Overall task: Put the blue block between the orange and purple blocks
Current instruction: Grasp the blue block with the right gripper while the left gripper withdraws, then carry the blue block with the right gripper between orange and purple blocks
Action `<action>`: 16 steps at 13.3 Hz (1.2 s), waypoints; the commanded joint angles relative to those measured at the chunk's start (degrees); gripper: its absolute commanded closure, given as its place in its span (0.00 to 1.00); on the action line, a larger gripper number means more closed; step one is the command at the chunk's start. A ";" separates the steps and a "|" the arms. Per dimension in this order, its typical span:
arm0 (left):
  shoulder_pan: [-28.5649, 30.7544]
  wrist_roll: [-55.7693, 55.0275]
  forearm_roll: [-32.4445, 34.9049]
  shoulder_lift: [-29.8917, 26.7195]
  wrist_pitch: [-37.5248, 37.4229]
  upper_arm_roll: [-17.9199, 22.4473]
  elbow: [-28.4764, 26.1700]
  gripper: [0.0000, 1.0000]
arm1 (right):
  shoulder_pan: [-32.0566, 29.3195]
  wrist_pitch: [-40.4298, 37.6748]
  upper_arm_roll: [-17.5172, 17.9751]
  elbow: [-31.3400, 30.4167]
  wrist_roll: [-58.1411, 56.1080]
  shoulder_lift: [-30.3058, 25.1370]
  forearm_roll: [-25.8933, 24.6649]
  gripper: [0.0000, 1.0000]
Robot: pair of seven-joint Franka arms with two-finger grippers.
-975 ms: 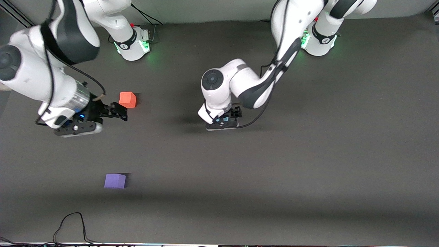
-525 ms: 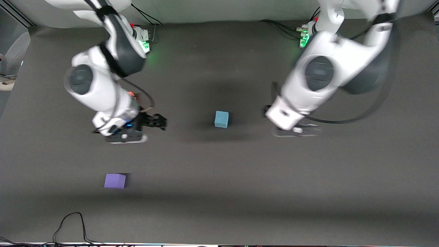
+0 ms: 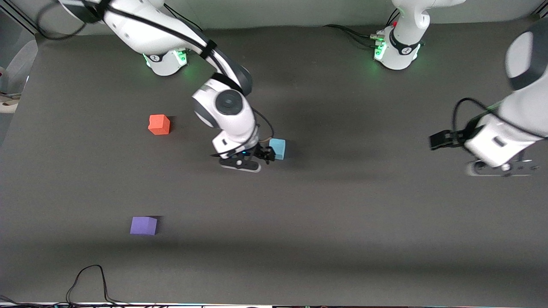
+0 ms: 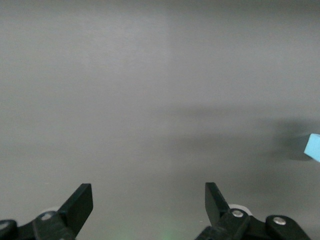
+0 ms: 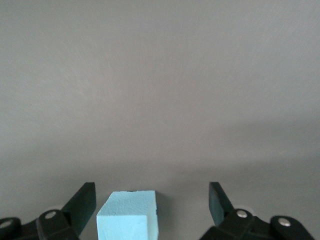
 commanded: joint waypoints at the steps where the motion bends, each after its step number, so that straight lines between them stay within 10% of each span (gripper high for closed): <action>1: 3.12 3.85 0.17 -4.60 0.10 -0.53 -4.15 0.00 | 1.23 -0.17 1.53 4.19 8.20 5.76 -4.82 0.00; 10: 1.84 5.44 0.88 -9.60 0.10 3.75 -7.74 0.00 | 5.36 1.50 3.46 3.76 16.20 8.84 -8.93 0.00; 14: -9.34 5.61 0.79 -10.93 0.11 13.71 -8.54 0.00 | 5.01 0.54 3.37 2.79 16.22 9.20 -11.85 0.66; 16: -10.05 6.05 0.70 -10.93 0.02 14.24 -8.28 0.00 | 4.40 -4.09 3.55 3.14 15.86 7.80 -11.85 0.67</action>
